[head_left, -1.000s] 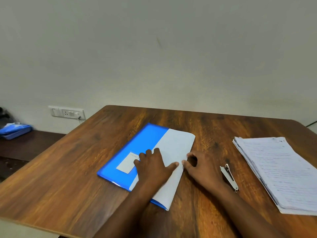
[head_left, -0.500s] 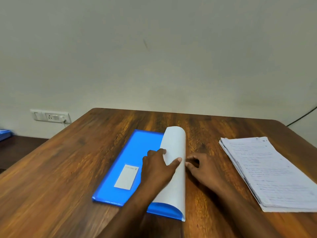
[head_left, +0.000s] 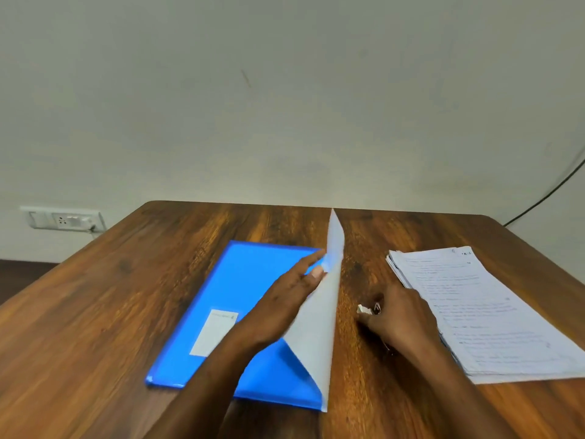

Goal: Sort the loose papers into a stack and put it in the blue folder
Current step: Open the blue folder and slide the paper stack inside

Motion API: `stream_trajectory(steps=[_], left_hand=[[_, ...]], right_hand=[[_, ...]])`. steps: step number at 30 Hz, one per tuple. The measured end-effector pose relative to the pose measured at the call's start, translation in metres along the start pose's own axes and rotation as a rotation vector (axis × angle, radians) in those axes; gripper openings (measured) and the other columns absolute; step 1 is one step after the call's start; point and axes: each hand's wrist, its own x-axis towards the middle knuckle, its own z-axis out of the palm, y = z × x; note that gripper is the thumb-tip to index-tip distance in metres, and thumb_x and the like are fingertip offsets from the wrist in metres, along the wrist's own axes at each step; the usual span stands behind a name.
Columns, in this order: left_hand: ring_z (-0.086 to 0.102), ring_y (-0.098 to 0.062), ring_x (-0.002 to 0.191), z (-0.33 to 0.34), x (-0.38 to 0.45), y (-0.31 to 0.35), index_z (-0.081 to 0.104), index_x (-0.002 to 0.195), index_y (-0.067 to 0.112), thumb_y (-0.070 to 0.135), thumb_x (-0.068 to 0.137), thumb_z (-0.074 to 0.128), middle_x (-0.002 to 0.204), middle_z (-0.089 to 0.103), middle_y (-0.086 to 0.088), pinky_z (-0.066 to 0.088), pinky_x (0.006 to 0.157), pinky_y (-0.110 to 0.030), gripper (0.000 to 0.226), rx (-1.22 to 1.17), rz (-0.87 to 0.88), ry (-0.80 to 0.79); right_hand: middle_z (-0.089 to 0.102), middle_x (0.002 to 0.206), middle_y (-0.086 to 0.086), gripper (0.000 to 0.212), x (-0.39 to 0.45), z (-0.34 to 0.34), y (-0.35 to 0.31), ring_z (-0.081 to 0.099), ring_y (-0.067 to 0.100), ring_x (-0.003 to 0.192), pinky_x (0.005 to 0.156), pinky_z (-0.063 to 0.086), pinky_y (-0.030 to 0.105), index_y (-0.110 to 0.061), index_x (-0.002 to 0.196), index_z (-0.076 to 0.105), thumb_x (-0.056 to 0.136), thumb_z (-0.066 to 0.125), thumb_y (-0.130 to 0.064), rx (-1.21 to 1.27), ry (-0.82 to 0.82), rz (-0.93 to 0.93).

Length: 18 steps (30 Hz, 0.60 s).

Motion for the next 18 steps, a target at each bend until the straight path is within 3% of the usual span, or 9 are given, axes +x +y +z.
stream_trajectory(steps=[2,3,5,6,9,12,18], left_hand=[[0.052,0.005,0.136,0.013,0.002,-0.008,0.054,0.144,0.051,0.071,0.099,0.027,0.142,0.060,0.030,0.036,0.122,-0.042,0.056,-0.002,-0.005,-0.068],[0.050,0.004,0.138,0.018,0.003,-0.015,0.056,0.143,0.050,0.073,0.099,0.024,0.144,0.059,0.028,0.034,0.123,-0.043,0.060,0.029,0.003,-0.090],[0.048,0.004,0.139,0.026,0.003,-0.029,0.052,0.145,0.054,0.086,0.093,0.028,0.146,0.057,0.029,0.033,0.125,-0.042,0.066,0.120,0.005,-0.130],[0.047,0.005,0.139,0.029,0.003,-0.037,0.047,0.148,0.056,0.090,0.089,0.032,0.148,0.055,0.030,0.033,0.125,-0.041,0.069,0.187,0.011,-0.146],[0.043,0.002,0.142,0.034,0.003,-0.055,0.036,0.156,0.052,0.092,0.084,0.042,0.154,0.047,0.030,0.033,0.124,-0.039,0.082,0.419,0.056,-0.188],[0.037,-0.009,0.146,0.034,0.004,-0.063,0.029,0.160,0.047,0.094,0.080,0.044,0.161,0.040,0.023,0.026,0.126,-0.040,0.094,0.617,0.067,-0.175],[0.047,-0.005,0.136,0.019,0.009,-0.074,0.041,0.157,0.040,0.093,0.074,0.052,0.151,0.052,0.020,0.030,0.122,-0.036,0.099,0.727,0.138,-0.040]], right_hand=[[0.068,0.081,-0.005,0.018,0.002,-0.001,0.009,0.067,0.017,0.078,0.071,0.057,0.036,-0.025,0.087,0.070,0.085,0.078,-0.041,0.040,0.031,0.014],[0.067,0.083,0.002,0.011,0.001,-0.004,0.010,0.067,0.025,0.082,0.073,0.054,0.038,-0.018,0.093,0.071,0.095,0.068,-0.028,0.059,0.029,0.021],[0.068,0.098,0.020,0.024,0.006,-0.004,0.023,0.066,0.041,0.093,0.080,0.053,0.048,-0.003,0.112,0.068,0.107,0.048,-0.016,0.103,0.056,-0.024],[0.069,0.101,0.020,0.024,0.008,-0.004,0.029,0.066,0.038,0.089,0.077,0.054,0.046,-0.004,0.108,0.067,0.108,0.047,-0.018,0.109,0.081,-0.010],[0.066,0.078,0.000,0.023,0.009,-0.009,0.037,0.060,0.014,0.067,0.058,0.047,0.026,-0.019,0.081,0.067,0.103,0.061,-0.025,0.185,0.113,0.120],[0.070,0.079,-0.007,0.010,0.004,-0.019,0.048,0.064,0.010,0.068,0.056,0.045,0.022,-0.023,0.086,0.074,0.087,0.082,-0.029,0.127,0.095,0.092],[0.072,0.097,-0.007,0.041,-0.001,-0.023,0.056,0.062,0.009,0.078,0.071,0.050,0.025,-0.026,0.099,0.072,0.071,0.093,-0.047,0.114,0.127,0.089]])
